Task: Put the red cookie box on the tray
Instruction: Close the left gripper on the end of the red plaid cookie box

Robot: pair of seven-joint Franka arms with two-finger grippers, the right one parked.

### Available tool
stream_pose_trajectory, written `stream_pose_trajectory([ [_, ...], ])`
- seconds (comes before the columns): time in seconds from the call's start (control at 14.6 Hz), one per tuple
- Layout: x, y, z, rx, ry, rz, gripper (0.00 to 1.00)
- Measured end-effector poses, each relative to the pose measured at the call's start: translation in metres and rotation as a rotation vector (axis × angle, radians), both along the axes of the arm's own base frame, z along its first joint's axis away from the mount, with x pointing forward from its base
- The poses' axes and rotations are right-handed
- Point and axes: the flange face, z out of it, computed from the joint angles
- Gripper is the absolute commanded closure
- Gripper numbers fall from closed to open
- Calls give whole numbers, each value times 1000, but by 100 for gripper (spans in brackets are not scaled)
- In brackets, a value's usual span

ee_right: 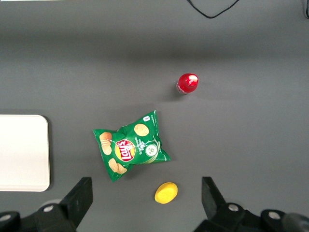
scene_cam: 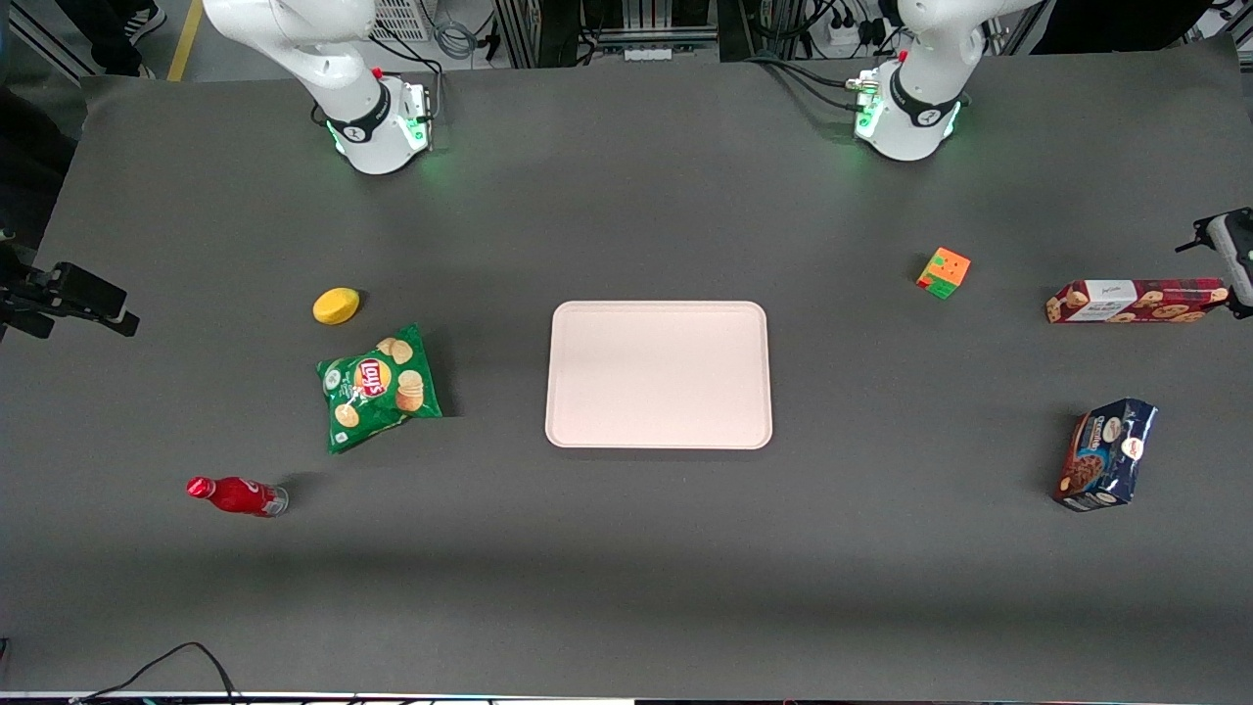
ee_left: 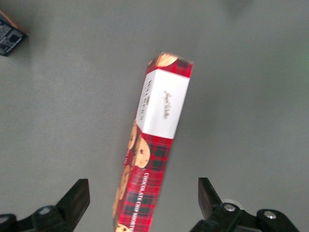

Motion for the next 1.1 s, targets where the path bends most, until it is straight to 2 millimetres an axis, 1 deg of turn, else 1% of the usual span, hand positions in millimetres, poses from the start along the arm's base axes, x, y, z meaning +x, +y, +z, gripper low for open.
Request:
stream_pose_trajectory([
  [0.21, -8, 1, -16, 40, -66, -60, 0],
  [0.34, -21, 3, -23, 33, -70, -105, 0],
  [0.48, -30, 3, -27, 20, -69, -160, 0],
  [0.62, -33, 1, -30, 7, -66, -207, 0],
  [0.89, -43, -6, -46, 6, -83, -225, 0],
  [1.1, -48, -7, -53, 34, -114, -222, 0],
])
